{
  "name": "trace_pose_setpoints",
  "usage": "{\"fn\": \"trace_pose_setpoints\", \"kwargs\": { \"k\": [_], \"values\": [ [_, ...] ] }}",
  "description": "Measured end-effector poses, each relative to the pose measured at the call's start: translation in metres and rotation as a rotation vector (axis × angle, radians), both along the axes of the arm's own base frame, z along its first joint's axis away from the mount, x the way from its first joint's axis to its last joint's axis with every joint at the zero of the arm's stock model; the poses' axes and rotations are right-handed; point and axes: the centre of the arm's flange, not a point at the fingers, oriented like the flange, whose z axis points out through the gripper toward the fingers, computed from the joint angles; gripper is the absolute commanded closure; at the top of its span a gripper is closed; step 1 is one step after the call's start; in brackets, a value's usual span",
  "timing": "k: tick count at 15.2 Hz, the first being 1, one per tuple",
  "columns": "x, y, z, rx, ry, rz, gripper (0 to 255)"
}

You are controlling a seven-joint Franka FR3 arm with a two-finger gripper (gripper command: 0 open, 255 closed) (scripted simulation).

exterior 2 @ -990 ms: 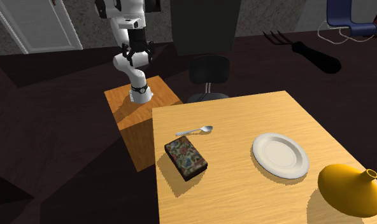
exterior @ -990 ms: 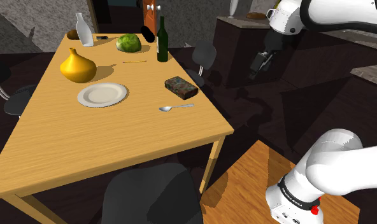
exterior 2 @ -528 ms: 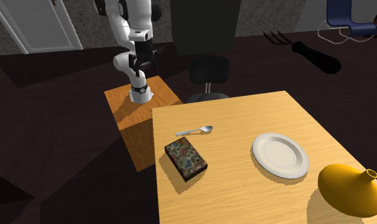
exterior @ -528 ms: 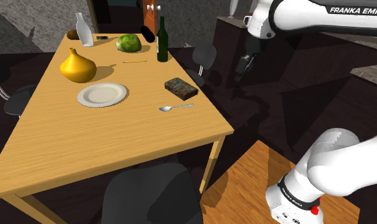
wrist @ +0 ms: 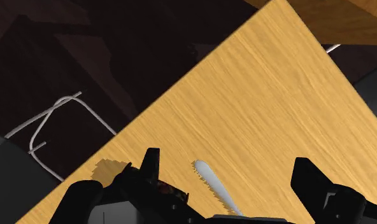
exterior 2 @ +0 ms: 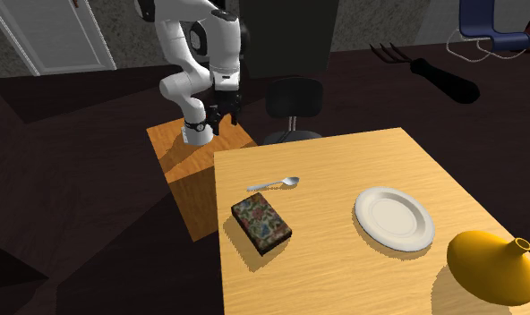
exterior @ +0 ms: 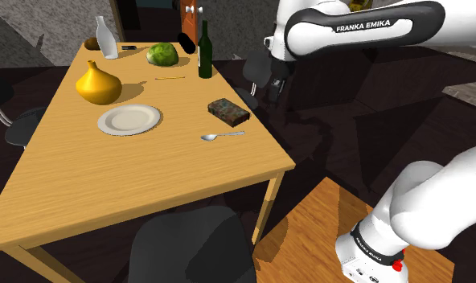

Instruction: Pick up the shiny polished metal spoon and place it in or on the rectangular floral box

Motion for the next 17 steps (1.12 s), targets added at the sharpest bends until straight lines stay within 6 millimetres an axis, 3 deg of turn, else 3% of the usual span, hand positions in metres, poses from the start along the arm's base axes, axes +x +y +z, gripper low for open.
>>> {"fn": "trace_pose_setpoints", "kwargs": {
  "k": [10, 17],
  "values": [
    [0.099, 0.054, -0.08, -0.068, 0.106, 0.304, 0],
    [0.15, 0.108, -0.147, -0.114, 0.182, 0.516, 0]
  ]
}}
